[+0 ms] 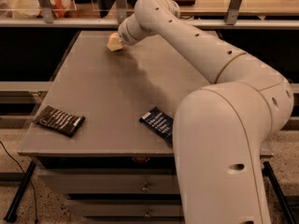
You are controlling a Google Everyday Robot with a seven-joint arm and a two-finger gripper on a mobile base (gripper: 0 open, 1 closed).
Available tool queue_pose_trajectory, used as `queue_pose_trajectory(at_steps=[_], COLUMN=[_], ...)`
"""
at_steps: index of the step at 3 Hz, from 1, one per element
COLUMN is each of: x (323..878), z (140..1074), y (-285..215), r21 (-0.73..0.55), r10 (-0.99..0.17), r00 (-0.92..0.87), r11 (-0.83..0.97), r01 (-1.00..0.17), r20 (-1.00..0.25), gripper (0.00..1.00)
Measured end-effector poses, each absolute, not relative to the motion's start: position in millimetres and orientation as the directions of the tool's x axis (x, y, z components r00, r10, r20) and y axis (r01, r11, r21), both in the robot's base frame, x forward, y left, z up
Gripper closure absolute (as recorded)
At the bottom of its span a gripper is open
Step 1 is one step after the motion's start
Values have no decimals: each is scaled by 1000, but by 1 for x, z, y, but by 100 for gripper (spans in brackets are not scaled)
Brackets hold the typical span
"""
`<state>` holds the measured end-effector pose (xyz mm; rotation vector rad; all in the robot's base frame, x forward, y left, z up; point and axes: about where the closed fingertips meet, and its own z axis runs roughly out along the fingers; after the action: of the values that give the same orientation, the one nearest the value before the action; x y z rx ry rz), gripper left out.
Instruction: Move orange near rxbar chocolate
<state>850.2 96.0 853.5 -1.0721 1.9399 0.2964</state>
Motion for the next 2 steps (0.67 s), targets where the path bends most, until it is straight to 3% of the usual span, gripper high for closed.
queue_pose_trajectory(at_steps=[1,2], x=[849,833], z=[862,878], y=[89,85], r21=[-190,-182], r10=[-559,-553], r00=[-237,-198], r11=[599,557], r01=[-778,-811], r20=[-794,-810], gripper=[86,100])
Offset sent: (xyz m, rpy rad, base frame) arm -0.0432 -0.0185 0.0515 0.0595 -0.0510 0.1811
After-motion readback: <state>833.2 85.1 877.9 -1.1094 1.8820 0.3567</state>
